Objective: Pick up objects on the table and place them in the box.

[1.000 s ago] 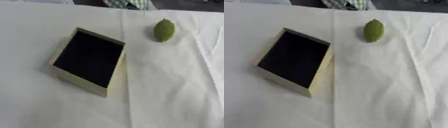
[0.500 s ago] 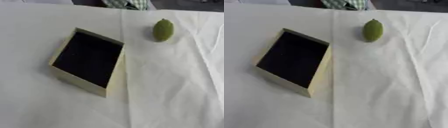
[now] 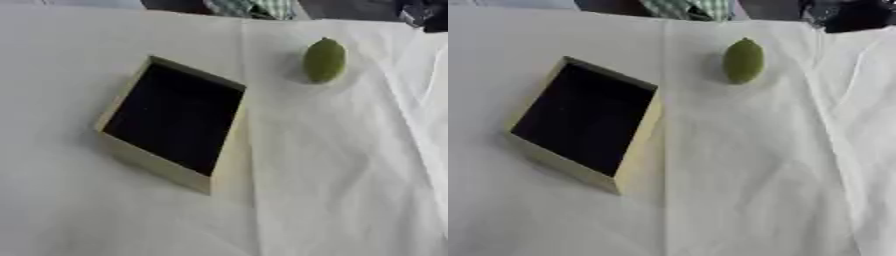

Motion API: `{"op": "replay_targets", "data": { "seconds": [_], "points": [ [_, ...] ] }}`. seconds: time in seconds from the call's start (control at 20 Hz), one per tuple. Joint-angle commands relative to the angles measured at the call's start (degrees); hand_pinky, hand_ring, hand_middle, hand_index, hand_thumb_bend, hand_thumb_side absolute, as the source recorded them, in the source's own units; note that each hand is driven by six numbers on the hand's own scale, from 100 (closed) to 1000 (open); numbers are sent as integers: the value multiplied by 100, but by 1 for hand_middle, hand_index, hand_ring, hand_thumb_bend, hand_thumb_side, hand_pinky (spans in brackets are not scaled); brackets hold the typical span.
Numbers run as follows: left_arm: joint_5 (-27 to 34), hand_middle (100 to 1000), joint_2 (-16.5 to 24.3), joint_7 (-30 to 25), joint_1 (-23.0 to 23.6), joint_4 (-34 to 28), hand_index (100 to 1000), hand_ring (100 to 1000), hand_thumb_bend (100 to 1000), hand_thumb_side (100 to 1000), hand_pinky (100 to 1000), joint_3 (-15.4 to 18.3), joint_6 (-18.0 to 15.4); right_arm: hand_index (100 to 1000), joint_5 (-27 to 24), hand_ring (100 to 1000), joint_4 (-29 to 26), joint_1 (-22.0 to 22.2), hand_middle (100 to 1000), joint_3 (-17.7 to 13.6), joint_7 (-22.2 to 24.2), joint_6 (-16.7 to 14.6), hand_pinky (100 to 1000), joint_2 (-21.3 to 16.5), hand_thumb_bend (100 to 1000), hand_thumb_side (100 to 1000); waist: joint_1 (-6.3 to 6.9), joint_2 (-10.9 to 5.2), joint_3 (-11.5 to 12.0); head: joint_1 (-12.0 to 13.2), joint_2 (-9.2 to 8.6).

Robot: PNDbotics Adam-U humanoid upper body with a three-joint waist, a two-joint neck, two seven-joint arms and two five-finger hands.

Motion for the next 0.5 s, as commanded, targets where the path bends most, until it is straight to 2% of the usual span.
{"op": "replay_targets", "data": {
  "seconds": [0.05,0.15,0.5],
  "points": [
    [30,628,156,-23,-48,-114,732,713,462,444,632,6,-1,941,198,1000,429,-283,952,81,283,-286,945,-9,278,180,6,-153,-5,-12,-4],
    [31,628,160,-26,-50,-114,732,713,462,443,632,2,-2,938,249,1000,726,-442,955,122,471,-474,942,77,330,100,5,-167,-10,-10,0],
    [36,629,157,-27,-51,-114,732,714,462,443,632,-2,3,942,395,1000,1193,-708,956,-29,1146,-1149,934,260,354,100,13,-185,-18,-1,-1]
  ]
}}
